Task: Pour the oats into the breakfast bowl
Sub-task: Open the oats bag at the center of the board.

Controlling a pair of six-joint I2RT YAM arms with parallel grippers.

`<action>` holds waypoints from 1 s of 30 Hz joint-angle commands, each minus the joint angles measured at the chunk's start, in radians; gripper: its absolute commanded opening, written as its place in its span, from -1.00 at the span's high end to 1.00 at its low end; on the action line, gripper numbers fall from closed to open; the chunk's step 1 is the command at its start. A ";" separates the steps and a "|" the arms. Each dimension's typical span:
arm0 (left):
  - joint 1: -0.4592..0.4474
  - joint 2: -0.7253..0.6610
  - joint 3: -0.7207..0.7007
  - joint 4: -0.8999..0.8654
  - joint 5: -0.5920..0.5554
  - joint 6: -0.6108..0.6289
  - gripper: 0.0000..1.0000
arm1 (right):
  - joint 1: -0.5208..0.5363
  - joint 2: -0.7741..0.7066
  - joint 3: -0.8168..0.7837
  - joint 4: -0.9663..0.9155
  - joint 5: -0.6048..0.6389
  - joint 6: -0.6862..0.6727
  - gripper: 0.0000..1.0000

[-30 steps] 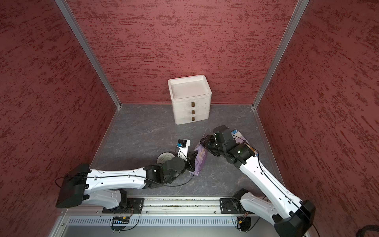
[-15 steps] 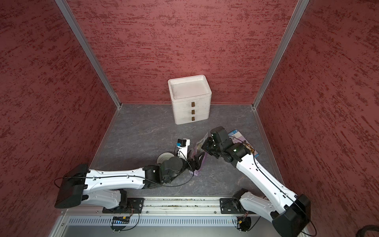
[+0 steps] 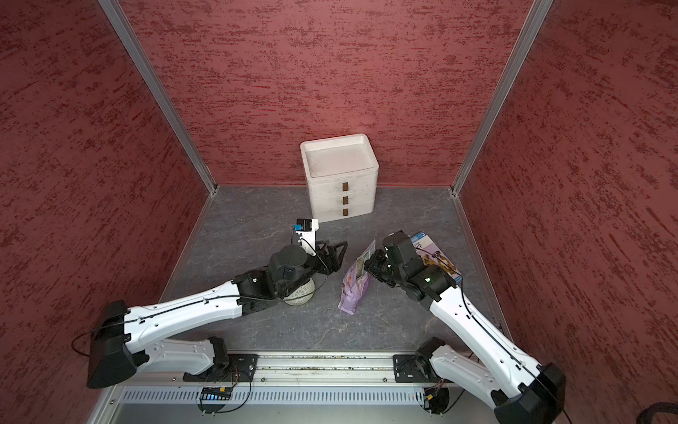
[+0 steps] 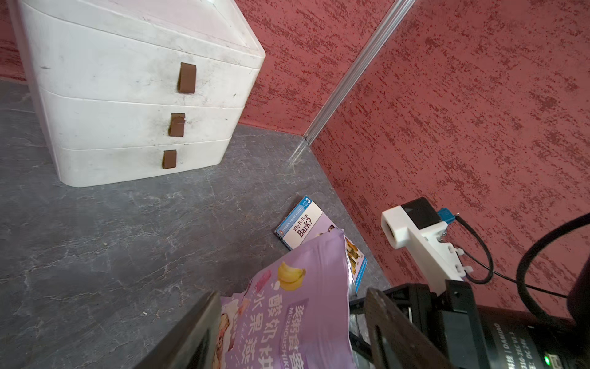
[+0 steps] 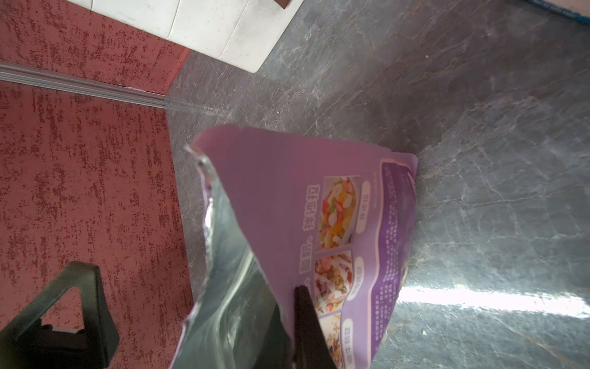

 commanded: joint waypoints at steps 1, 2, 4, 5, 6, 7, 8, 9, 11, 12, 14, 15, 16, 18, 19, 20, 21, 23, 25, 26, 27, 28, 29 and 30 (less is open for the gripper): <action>0.030 0.034 0.041 -0.122 0.212 -0.009 -0.47 | -0.005 -0.004 -0.001 0.015 0.050 -0.023 1.00; 0.038 0.039 0.045 -0.126 0.247 -0.007 -0.47 | -0.005 -0.002 0.002 0.015 0.050 -0.026 1.00; 0.048 0.052 0.051 -0.115 0.316 0.007 -0.47 | -0.004 0.001 0.007 0.021 0.048 -0.033 1.00; 0.050 0.060 0.057 -0.117 0.341 0.015 -0.47 | -0.004 0.001 0.010 0.022 0.047 -0.033 1.00; 0.053 0.070 0.068 -0.127 0.354 0.022 -0.47 | -0.005 0.002 0.011 0.023 0.047 -0.036 1.00; 0.056 0.078 0.080 -0.142 0.358 0.030 -0.47 | -0.006 0.003 0.012 0.026 0.045 -0.037 1.00; 0.059 0.090 0.092 -0.163 0.355 0.036 -0.47 | -0.004 0.002 0.013 0.029 0.043 -0.038 1.00; 0.063 0.101 0.107 -0.183 0.352 0.038 -0.47 | -0.004 0.001 0.011 0.033 0.041 -0.038 1.00; 0.073 0.120 0.128 -0.196 0.370 0.045 -0.46 | -0.005 -0.003 0.011 0.037 0.037 -0.039 1.00; 0.075 0.128 0.136 -0.192 0.382 0.049 -0.46 | -0.004 -0.003 0.011 0.036 0.037 -0.039 1.00; 0.075 0.141 0.150 -0.181 0.404 0.052 -0.45 | -0.005 -0.005 0.010 0.034 0.037 -0.043 1.00; 0.075 0.148 0.154 -0.174 0.412 0.054 -0.44 | -0.005 -0.006 0.009 0.031 0.038 -0.044 1.00; 0.075 0.155 0.160 -0.171 0.416 0.054 -0.42 | -0.005 -0.007 0.009 0.030 0.038 -0.044 1.00; 0.075 0.171 0.171 -0.178 0.410 0.054 -0.40 | -0.005 -0.011 0.009 0.031 0.037 -0.046 1.00; 0.075 0.181 0.179 -0.188 0.402 0.054 -0.39 | -0.004 -0.014 0.010 0.033 0.037 -0.047 1.00; 0.076 0.191 0.190 -0.202 0.394 0.055 -0.38 | -0.004 -0.015 0.012 0.033 0.038 -0.050 1.00; 0.075 0.204 0.204 -0.221 0.389 0.059 -0.38 | -0.005 -0.016 0.013 0.032 0.040 -0.055 1.00; 0.075 0.227 0.233 -0.261 0.386 0.072 -0.38 | -0.004 -0.017 0.017 0.026 0.047 -0.061 1.00; 0.075 0.243 0.253 -0.294 0.382 0.078 -0.38 | -0.004 -0.017 0.017 0.022 0.049 -0.064 1.00; 0.075 0.249 0.256 -0.301 0.381 0.078 -0.37 | -0.005 -0.017 0.016 0.021 0.048 -0.065 1.00; 0.075 0.252 0.256 -0.303 0.378 0.079 -0.35 | -0.005 -0.016 0.018 0.022 0.046 -0.066 1.00; 0.075 0.255 0.256 -0.303 0.372 0.078 -0.32 | -0.004 -0.016 0.018 0.022 0.044 -0.068 1.00; 0.075 0.256 0.257 -0.305 0.361 0.077 -0.28 | -0.004 -0.017 0.019 0.021 0.044 -0.069 1.00; 0.076 0.261 0.261 -0.311 0.350 0.077 -0.20 | -0.004 -0.017 0.021 0.021 0.043 -0.071 1.00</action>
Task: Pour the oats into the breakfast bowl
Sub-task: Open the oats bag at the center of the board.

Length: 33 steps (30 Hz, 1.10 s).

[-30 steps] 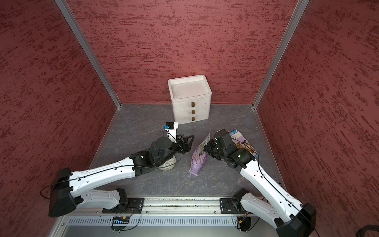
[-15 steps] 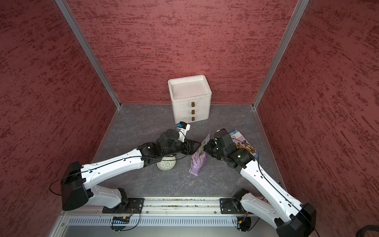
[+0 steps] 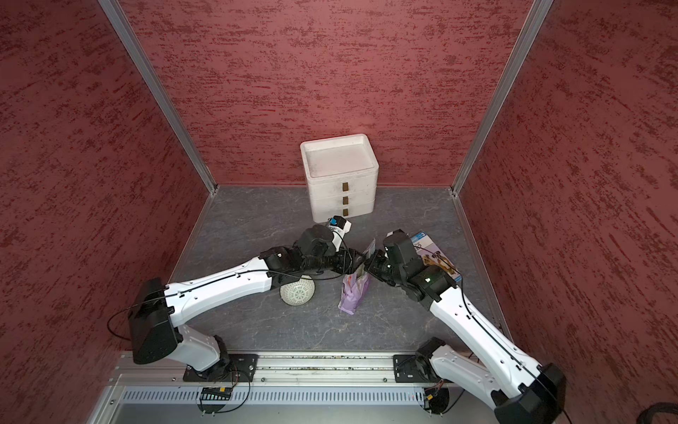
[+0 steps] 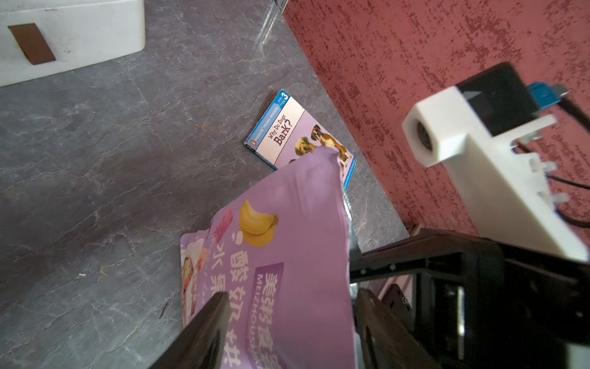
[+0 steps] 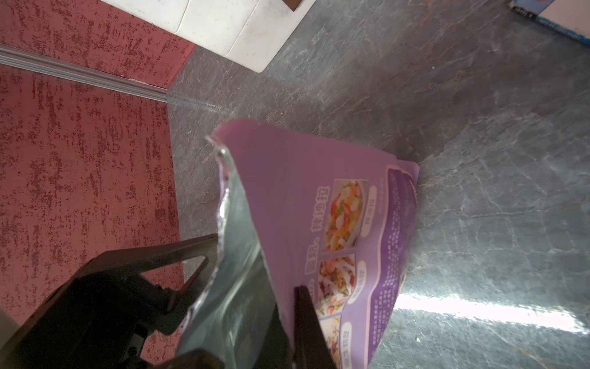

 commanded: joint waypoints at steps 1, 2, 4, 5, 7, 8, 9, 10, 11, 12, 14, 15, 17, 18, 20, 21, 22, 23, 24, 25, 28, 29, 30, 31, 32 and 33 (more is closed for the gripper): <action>0.004 0.010 0.029 -0.046 -0.037 0.015 -0.08 | -0.005 -0.017 0.024 0.013 0.040 -0.026 1.00; 0.004 0.015 0.036 -0.053 -0.046 0.017 0.00 | -0.004 -0.018 0.027 0.013 0.039 -0.031 1.00; 0.004 0.029 0.059 -0.067 -0.056 0.017 0.14 | -0.005 -0.020 0.033 0.014 0.039 -0.046 1.00; 0.005 0.038 0.074 -0.075 -0.055 0.020 0.23 | -0.005 -0.020 0.036 0.013 0.039 -0.057 1.00; 0.006 0.063 0.110 -0.100 -0.041 0.021 0.60 | -0.004 -0.014 0.058 -0.009 0.056 -0.091 1.00; 0.007 0.074 0.127 -0.111 -0.033 0.020 0.79 | -0.005 -0.010 0.073 -0.025 0.068 -0.112 1.00; 0.007 0.085 0.148 -0.134 -0.031 0.019 1.00 | -0.005 -0.003 0.093 -0.049 0.087 -0.137 1.00; 0.008 0.094 0.173 -0.165 -0.034 0.018 1.00 | -0.005 0.005 0.114 -0.074 0.108 -0.160 1.00; 0.009 0.104 0.203 -0.207 -0.051 0.018 1.00 | -0.004 0.016 0.139 -0.103 0.134 -0.188 1.00; 0.009 0.111 0.234 -0.254 -0.081 0.017 1.00 | -0.005 0.029 0.165 -0.137 0.164 -0.212 1.00; 0.009 0.116 0.293 -0.349 -0.165 0.016 1.00 | -0.005 0.061 0.221 -0.204 0.230 -0.262 1.00; 0.010 0.114 0.317 -0.388 -0.208 0.017 1.00 | -0.004 0.080 0.249 -0.243 0.269 -0.279 1.00; 0.011 0.101 0.351 -0.445 -0.291 0.017 1.00 | -0.004 0.118 0.308 -0.314 0.355 -0.312 1.00; 0.012 0.092 0.359 -0.461 -0.326 0.015 1.00 | -0.004 0.134 0.333 -0.341 0.390 -0.323 1.00; 0.012 0.068 0.361 -0.473 -0.377 0.018 1.00 | -0.004 0.159 0.369 -0.378 0.453 -0.337 1.00; 0.013 0.057 0.360 -0.476 -0.400 0.018 1.00 | -0.004 0.164 0.381 -0.385 0.477 -0.344 1.00; 0.013 0.052 0.359 -0.478 -0.413 0.019 1.00 | -0.005 0.165 0.387 -0.386 0.496 -0.351 1.00; 0.016 0.049 0.360 -0.484 -0.421 0.021 1.00 | -0.006 0.167 0.393 -0.387 0.515 -0.357 1.00; 0.017 0.053 0.367 -0.502 -0.432 0.020 1.00 | -0.005 0.169 0.398 -0.390 0.533 -0.361 1.00; 0.020 0.060 0.378 -0.524 -0.444 0.017 1.00 | -0.004 0.170 0.403 -0.391 0.546 -0.367 1.00; 0.026 0.080 0.413 -0.601 -0.485 -0.026 1.00 | -0.006 0.170 0.404 -0.379 0.572 -0.390 1.00; 0.026 0.080 0.411 -0.594 -0.478 -0.038 1.00 | -0.004 0.165 0.392 -0.351 0.558 -0.405 1.00; 0.027 0.078 0.402 -0.573 -0.459 -0.047 1.00 | -0.004 0.157 0.374 -0.308 0.528 -0.423 1.00; 0.027 0.075 0.391 -0.542 -0.429 -0.058 1.00 | -0.004 0.150 0.348 -0.258 0.480 -0.440 1.00; 0.029 0.075 0.379 -0.508 -0.396 -0.070 1.00 | -0.005 0.140 0.318 -0.200 0.431 -0.446 1.00; 0.032 0.075 0.367 -0.473 -0.358 -0.085 1.00 | -0.005 0.133 0.286 -0.146 0.392 -0.444 1.00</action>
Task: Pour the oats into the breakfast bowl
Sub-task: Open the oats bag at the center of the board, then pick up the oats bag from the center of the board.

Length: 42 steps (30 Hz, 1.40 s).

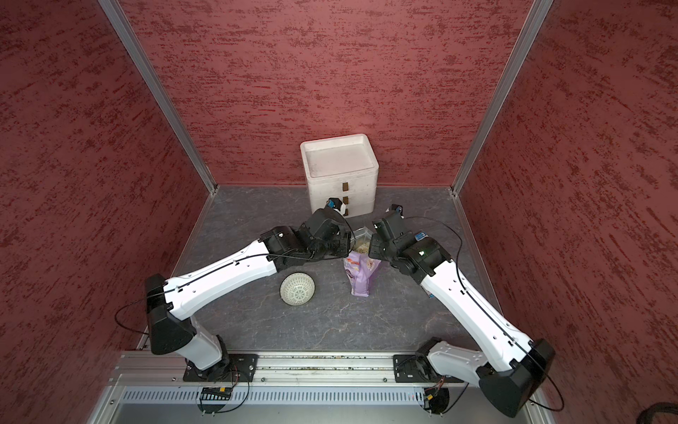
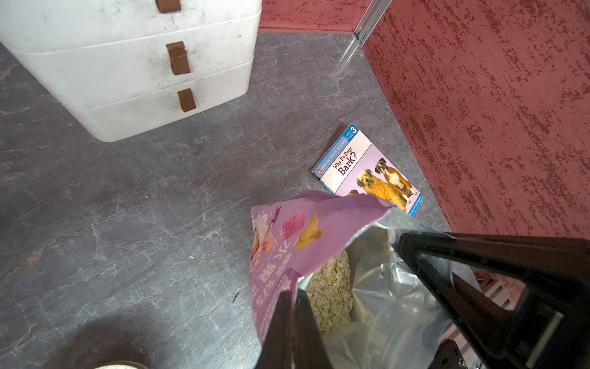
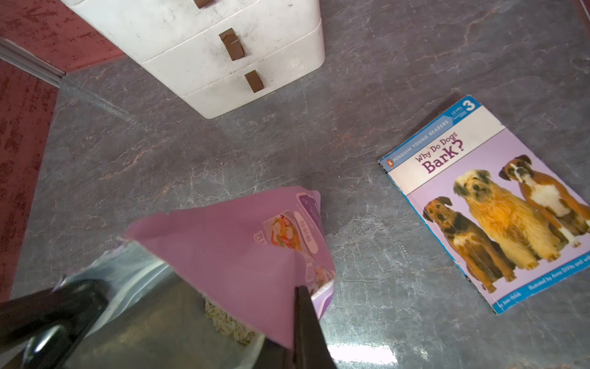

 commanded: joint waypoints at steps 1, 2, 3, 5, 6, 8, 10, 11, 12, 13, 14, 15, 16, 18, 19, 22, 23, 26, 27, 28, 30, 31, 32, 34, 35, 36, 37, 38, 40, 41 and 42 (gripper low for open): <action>0.046 -0.021 -0.029 0.004 -0.018 -0.060 1.00 | -0.024 -0.056 -0.071 0.163 0.020 -0.049 1.00; 0.051 -0.020 -0.043 0.039 0.018 -0.081 1.00 | -0.024 -0.061 -0.101 0.218 -0.005 -0.048 1.00; 0.056 -0.016 -0.056 0.072 0.048 -0.107 1.00 | -0.023 -0.063 -0.129 0.269 -0.025 -0.047 1.00; 0.066 -0.002 -0.067 0.110 0.099 -0.158 1.00 | -0.023 -0.058 -0.173 0.355 -0.044 -0.049 1.00; 0.069 0.008 -0.063 0.114 0.108 -0.184 1.00 | -0.023 -0.051 -0.187 0.394 -0.055 -0.053 1.00; 0.071 0.027 -0.052 0.115 0.112 -0.231 1.00 | -0.023 -0.032 -0.207 0.454 -0.074 -0.062 1.00; 0.071 0.040 -0.045 0.110 0.105 -0.277 1.00 | -0.023 -0.009 -0.221 0.505 -0.086 -0.074 0.94; 0.071 0.046 -0.044 0.112 0.104 -0.292 1.00 | -0.023 0.001 -0.228 0.523 -0.088 -0.078 0.81; 0.071 0.051 -0.042 0.114 0.104 -0.308 1.00 | -0.023 0.009 -0.232 0.536 -0.089 -0.081 0.65; 0.071 0.056 -0.040 0.114 0.104 -0.321 1.00 | -0.023 0.013 -0.234 0.545 -0.093 -0.085 0.47; 0.071 0.061 -0.038 0.113 0.102 -0.334 1.00 | -0.023 0.012 -0.237 0.554 -0.103 -0.092 0.24; 0.071 0.065 -0.032 0.101 0.092 -0.349 1.00 | -0.023 0.001 -0.244 0.565 -0.124 -0.106 -0.19; 0.071 0.066 -0.025 0.088 0.082 -0.360 1.00 | -0.023 -0.012 -0.252 0.573 -0.136 -0.111 -0.53; 0.071 0.067 -0.015 0.063 0.063 -0.388 1.00 | -0.024 -0.059 -0.276 0.577 -0.144 -0.113 -0.73; 0.071 0.066 -0.013 0.053 0.051 -0.407 1.00 | -0.024 -0.092 -0.295 0.581 -0.148 -0.114 -0.77; 0.071 0.055 -0.024 0.041 0.033 -0.473 1.00 | -0.023 -0.219 -0.384 0.618 -0.174 -0.104 -0.88; 0.071 0.049 -0.030 0.040 0.027 -0.501 1.00 | -0.023 -0.264 -0.418 0.629 -0.180 -0.093 -0.91; 0.071 0.020 -0.065 0.058 0.000 -0.572 1.00 | -0.023 -0.400 -0.519 0.653 -0.196 -0.045 -0.97; 0.071 0.009 -0.083 0.068 -0.006 -0.595 1.00 | -0.023 -0.441 -0.552 0.662 -0.204 -0.023 -0.97; 0.071 -0.003 -0.101 0.082 -0.011 -0.617 1.00 | -0.020 -0.470 -0.586 0.678 -0.209 0.006 -0.97; 0.071 -0.020 -0.129 0.094 -0.023 -0.677 1.00 | -0.006 -0.509 -0.658 0.726 -0.234 0.048 -0.97; 0.071 -0.026 -0.138 0.098 -0.025 -0.698 1.00 | 0.005 -0.517 -0.688 0.743 -0.237 0.059 -0.97; 0.071 -0.029 -0.141 0.097 -0.026 -0.715 1.00 | 0.022 -0.515 -0.712 0.760 -0.232 0.061 -0.97; 0.071 -0.033 -0.140 0.090 -0.025 -0.754 1.00 | 0.064 -0.500 -0.744 0.778 -0.201 0.049 -0.97; 0.071 -0.031 -0.139 0.086 -0.024 -0.773 1.00 | 0.091 -0.486 -0.749 0.783 -0.181 0.037 -0.97; 0.071 -0.031 -0.134 0.071 -0.027 -0.798 1.00 | 0.116 -0.471 -0.756 0.791 -0.160 0.021 -0.97; 0.070 -0.031 -0.130 0.066 -0.029 -0.810 1.00 | 0.145 -0.456 -0.761 0.800 -0.143 0.008 -0.97; 0.069 -0.031 -0.130 0.071 -0.030 -0.811 1.00 | 0.171 -0.443 -0.766 0.812 -0.130 -0.007 -0.97; 0.067 -0.034 -0.118 0.048 -0.046 -0.831 1.00 | 0.215 -0.422 -0.788 0.853 -0.104 -0.034 -0.97; 0.065 -0.038 -0.109 0.028 -0.059 -0.845 1.00 | 0.234 -0.416 -0.806 0.876 -0.088 -0.048 -0.97; 0.061 -0.043 -0.100 0.006 -0.075 -0.864 1.00 | 0.251 -0.410 -0.828 0.900 -0.068 -0.060 -0.97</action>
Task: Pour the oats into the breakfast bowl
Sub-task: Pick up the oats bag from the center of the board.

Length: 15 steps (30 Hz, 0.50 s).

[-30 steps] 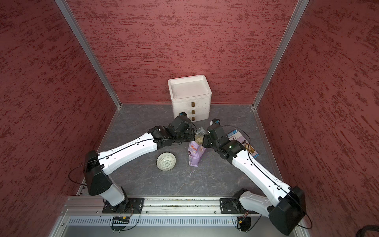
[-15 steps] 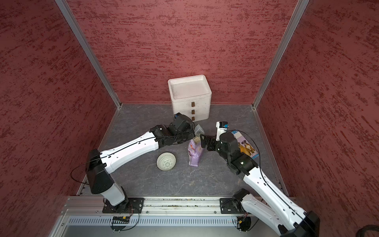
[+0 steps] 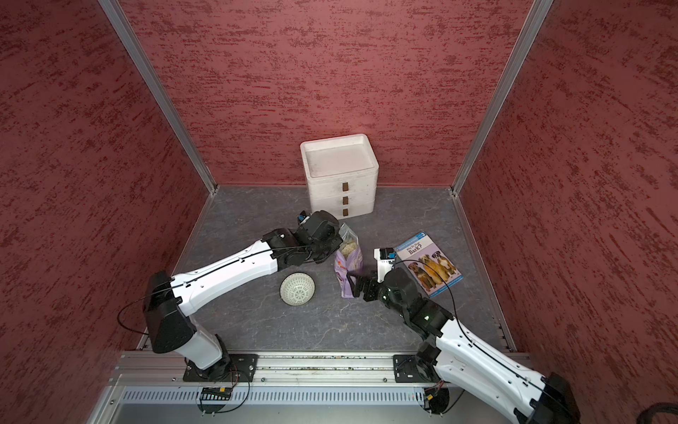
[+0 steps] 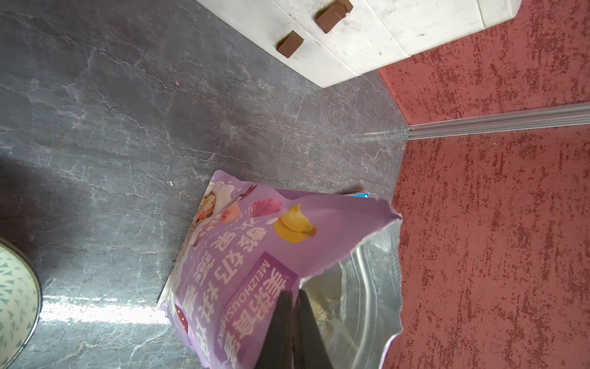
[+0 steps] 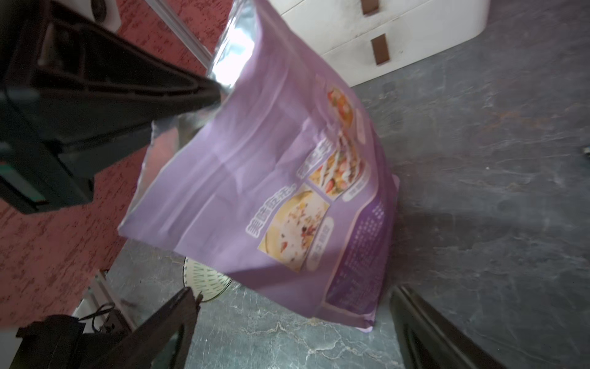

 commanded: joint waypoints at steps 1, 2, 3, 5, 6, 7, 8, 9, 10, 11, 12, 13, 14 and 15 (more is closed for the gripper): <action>-0.010 -0.045 0.039 -0.048 -0.074 -0.079 1.00 | 0.043 0.011 -0.052 0.122 0.095 -0.057 -0.97; -0.019 -0.056 0.043 -0.048 -0.100 -0.079 1.00 | 0.054 0.019 -0.072 0.141 0.109 -0.069 -0.97; -0.026 -0.064 0.041 -0.036 -0.122 -0.068 1.00 | 0.065 0.025 -0.086 0.158 0.119 -0.082 -0.97; -0.034 -0.069 0.041 -0.034 -0.154 -0.064 1.00 | 0.084 0.042 -0.115 0.200 0.144 -0.102 -0.97; -0.035 -0.067 0.040 -0.042 -0.159 -0.073 1.00 | 0.092 0.054 -0.127 0.225 0.156 -0.113 -0.97; -0.035 -0.065 0.036 -0.039 -0.157 -0.072 1.00 | 0.100 0.074 -0.140 0.260 0.170 -0.123 -0.97; -0.035 -0.063 0.038 -0.060 -0.157 -0.094 1.00 | 0.106 0.098 -0.153 0.295 0.187 -0.133 -0.97; -0.037 -0.065 0.043 -0.074 -0.159 -0.108 1.00 | 0.113 0.129 -0.160 0.324 0.200 -0.145 -0.97; -0.041 -0.070 0.040 -0.054 -0.163 -0.092 1.00 | 0.117 0.165 -0.161 0.349 0.213 -0.161 -0.97; -0.045 -0.072 0.038 -0.035 -0.171 -0.077 1.00 | 0.122 0.200 -0.159 0.371 0.228 -0.178 -0.97; -0.046 -0.073 0.039 -0.031 -0.180 -0.072 1.00 | 0.126 0.237 -0.158 0.402 0.248 -0.191 -0.97; -0.045 -0.073 0.038 -0.033 -0.186 -0.073 1.00 | 0.127 0.281 -0.165 0.469 0.268 -0.204 -0.97; -0.045 -0.070 0.038 -0.039 -0.188 -0.077 1.00 | 0.127 0.312 -0.172 0.529 0.269 -0.213 -0.97; -0.045 -0.068 0.037 -0.046 -0.186 -0.084 1.00 | 0.127 0.349 -0.174 0.590 0.260 -0.219 -0.97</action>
